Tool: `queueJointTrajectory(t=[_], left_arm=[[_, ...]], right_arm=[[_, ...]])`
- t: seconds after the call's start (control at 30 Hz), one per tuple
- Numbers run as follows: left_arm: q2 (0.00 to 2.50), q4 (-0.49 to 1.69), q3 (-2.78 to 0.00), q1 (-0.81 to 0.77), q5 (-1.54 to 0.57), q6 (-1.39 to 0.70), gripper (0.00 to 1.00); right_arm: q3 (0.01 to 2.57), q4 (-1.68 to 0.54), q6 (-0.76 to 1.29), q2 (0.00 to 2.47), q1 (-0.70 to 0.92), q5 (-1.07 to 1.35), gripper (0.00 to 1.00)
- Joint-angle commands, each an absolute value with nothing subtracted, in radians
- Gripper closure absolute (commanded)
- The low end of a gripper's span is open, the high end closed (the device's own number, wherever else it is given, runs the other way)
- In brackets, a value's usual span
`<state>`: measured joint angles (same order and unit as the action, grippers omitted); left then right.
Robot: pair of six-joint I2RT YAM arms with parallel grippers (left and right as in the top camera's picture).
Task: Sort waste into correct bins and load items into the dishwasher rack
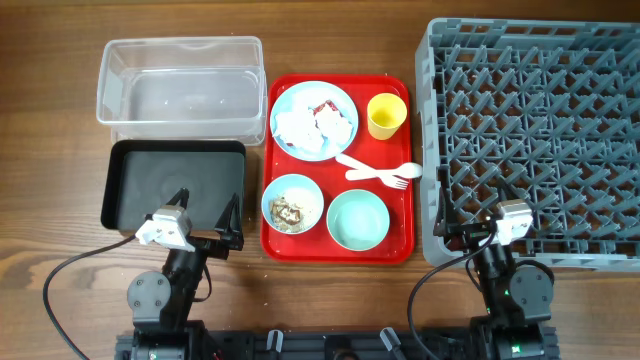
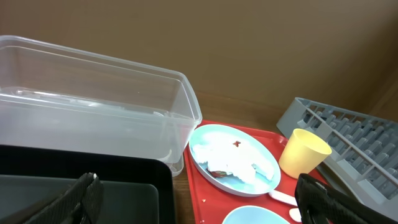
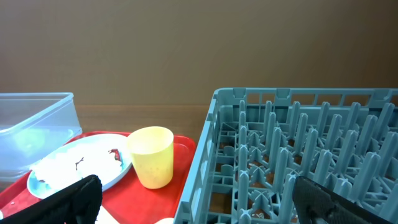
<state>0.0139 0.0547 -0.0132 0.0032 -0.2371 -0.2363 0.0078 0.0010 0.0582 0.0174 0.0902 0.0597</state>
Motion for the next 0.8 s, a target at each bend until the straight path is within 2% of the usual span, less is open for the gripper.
queueJointTrajectory(t=[0.0,0.77], left_arm=[[0.008,0.056,-0.006,0.009,-0.235,-0.216,0.0],[0.008,0.052,-0.006,0.009,-0.247,-0.216,0.0]], right_arm=[[0.005,0.004,0.053,0.011,0.094,0.075,0.0],[0.005,0.035,0.056,0.011,0.094,0.11,0.0]])
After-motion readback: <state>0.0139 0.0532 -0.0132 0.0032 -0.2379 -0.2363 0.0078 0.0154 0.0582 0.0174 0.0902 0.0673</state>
